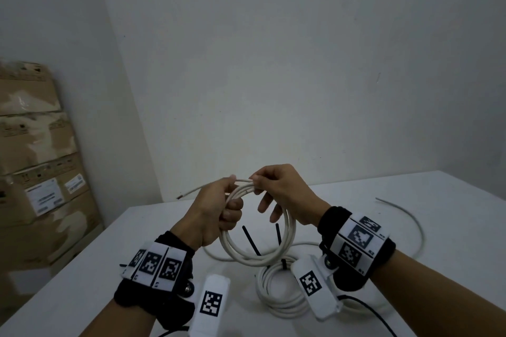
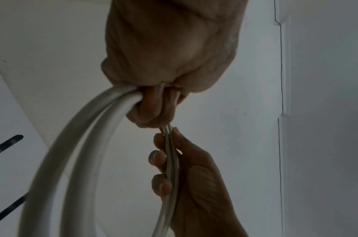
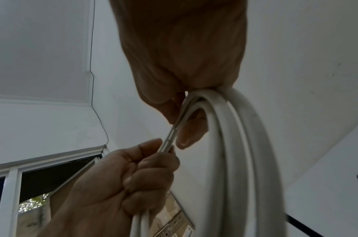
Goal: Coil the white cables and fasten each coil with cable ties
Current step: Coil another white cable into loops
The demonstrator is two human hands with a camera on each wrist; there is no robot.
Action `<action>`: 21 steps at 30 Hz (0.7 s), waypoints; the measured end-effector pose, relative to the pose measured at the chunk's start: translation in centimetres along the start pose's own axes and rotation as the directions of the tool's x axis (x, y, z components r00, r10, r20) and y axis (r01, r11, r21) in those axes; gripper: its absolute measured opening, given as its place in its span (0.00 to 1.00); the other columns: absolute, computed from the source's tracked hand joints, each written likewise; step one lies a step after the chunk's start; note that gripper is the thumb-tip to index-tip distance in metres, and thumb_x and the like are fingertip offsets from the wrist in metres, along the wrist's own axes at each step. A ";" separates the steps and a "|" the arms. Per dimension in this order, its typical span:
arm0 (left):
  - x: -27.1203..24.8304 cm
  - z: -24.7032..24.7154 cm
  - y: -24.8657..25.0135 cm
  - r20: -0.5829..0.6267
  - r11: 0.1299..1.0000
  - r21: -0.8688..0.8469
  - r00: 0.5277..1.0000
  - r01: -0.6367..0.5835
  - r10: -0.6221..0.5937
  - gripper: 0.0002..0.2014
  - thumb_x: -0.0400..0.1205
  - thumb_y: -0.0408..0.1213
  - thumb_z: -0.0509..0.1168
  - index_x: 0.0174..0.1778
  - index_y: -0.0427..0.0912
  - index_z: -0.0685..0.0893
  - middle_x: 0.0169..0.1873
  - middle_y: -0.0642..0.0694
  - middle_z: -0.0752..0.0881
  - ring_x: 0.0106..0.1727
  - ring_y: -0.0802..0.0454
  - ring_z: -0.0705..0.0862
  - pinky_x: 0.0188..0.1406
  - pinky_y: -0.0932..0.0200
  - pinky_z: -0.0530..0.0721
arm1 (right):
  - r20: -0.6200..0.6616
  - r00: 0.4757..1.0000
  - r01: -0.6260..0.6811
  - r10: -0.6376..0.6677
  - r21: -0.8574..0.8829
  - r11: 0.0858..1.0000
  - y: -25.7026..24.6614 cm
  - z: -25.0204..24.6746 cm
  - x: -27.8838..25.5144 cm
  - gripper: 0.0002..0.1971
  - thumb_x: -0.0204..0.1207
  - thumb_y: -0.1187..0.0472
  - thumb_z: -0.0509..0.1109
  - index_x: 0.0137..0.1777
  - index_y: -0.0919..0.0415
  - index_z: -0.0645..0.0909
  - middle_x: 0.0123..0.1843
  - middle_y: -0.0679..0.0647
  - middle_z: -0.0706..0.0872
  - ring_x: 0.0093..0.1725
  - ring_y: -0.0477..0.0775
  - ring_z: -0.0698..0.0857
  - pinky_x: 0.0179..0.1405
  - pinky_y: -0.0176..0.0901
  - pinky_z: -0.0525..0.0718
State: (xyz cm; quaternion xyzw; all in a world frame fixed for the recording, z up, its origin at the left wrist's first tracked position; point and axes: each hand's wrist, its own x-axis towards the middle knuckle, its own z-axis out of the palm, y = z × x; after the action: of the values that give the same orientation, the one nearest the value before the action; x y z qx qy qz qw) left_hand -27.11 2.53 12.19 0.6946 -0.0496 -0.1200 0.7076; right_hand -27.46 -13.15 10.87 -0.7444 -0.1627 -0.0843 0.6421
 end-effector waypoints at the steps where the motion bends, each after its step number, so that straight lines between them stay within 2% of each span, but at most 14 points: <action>1: 0.1 -0.1 0.0 -0.016 0.999 -0.029 1.000 0.016 -0.016 0.14 0.85 0.40 0.50 0.36 0.41 0.72 0.18 0.49 0.67 0.14 0.58 0.59 0.11 0.71 0.55 | -0.005 1.000 -0.005 0.005 -0.007 1.000 0.1 0.0 -0.1 0.10 0.83 0.63 0.63 0.52 0.70 0.82 0.38 0.58 0.81 0.24 0.52 0.83 0.14 0.39 0.78; 5: 0.3 0.2 0.0 -0.058 1.000 -0.016 0.998 0.001 -0.002 0.10 0.79 0.32 0.50 0.32 0.42 0.68 0.17 0.49 0.67 0.13 0.58 0.60 0.11 0.72 0.54 | -0.021 0.999 0.023 -0.025 -0.097 0.995 0.6 0.3 -0.3 0.11 0.83 0.59 0.64 0.56 0.62 0.84 0.38 0.56 0.81 0.19 0.49 0.78 0.12 0.36 0.73; 11: 0.3 -0.2 0.1 0.029 0.998 -0.062 0.999 0.026 -0.025 0.08 0.78 0.32 0.51 0.35 0.40 0.72 0.18 0.50 0.66 0.13 0.59 0.59 0.10 0.70 0.53 | 0.007 0.996 0.089 -0.089 -0.154 0.984 0.9 0.1 -0.7 0.09 0.80 0.59 0.68 0.58 0.56 0.85 0.29 0.55 0.79 0.16 0.45 0.71 0.15 0.37 0.71; 14: 0.3 -0.2 0.0 0.046 0.998 -0.049 0.999 0.029 -0.027 0.13 0.79 0.32 0.51 0.30 0.40 0.75 0.18 0.50 0.66 0.13 0.59 0.59 0.11 0.70 0.52 | 0.015 0.991 0.132 -0.133 -0.293 0.947 1.2 0.1 -0.6 0.10 0.79 0.59 0.69 0.58 0.55 0.85 0.24 0.51 0.76 0.13 0.43 0.69 0.14 0.36 0.72; 16: 0.3 -0.1 -0.1 0.057 0.999 -0.032 0.998 0.030 -0.028 0.16 0.79 0.32 0.53 0.26 0.41 0.78 0.20 0.50 0.66 0.14 0.59 0.60 0.12 0.68 0.54 | 0.015 0.976 0.205 -0.216 -0.389 0.898 1.4 0.2 -0.4 0.08 0.80 0.60 0.67 0.53 0.58 0.87 0.23 0.50 0.74 0.16 0.44 0.69 0.17 0.35 0.70; 18: 0.3 0.0 -0.2 0.064 0.999 -0.041 0.998 0.022 -0.020 0.13 0.81 0.33 0.55 0.31 0.40 0.78 0.22 0.48 0.70 0.16 0.57 0.65 0.12 0.67 0.58 | -0.004 0.957 0.258 -0.289 -0.439 0.861 1.9 0.3 -0.2 0.08 0.81 0.61 0.66 0.48 0.60 0.88 0.20 0.46 0.71 0.22 0.45 0.69 0.24 0.32 0.67; 21: 0.2 -0.2 -0.1 0.071 0.993 -0.113 0.997 0.014 -0.006 0.09 0.82 0.34 0.59 0.40 0.35 0.81 0.27 0.43 0.80 0.21 0.53 0.78 0.16 0.65 0.73 | -0.066 0.949 0.252 -0.310 -0.434 0.865 2.6 0.3 0.1 0.10 0.82 0.61 0.65 0.45 0.60 0.87 0.19 0.44 0.71 0.24 0.45 0.69 0.26 0.31 0.66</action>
State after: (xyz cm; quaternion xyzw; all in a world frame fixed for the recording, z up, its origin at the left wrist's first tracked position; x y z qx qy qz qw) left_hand -26.86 2.64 12.11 0.6487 -0.0643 -0.1504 0.7433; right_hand -26.53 -13.18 8.46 -0.8258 -0.2042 -0.2596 0.4572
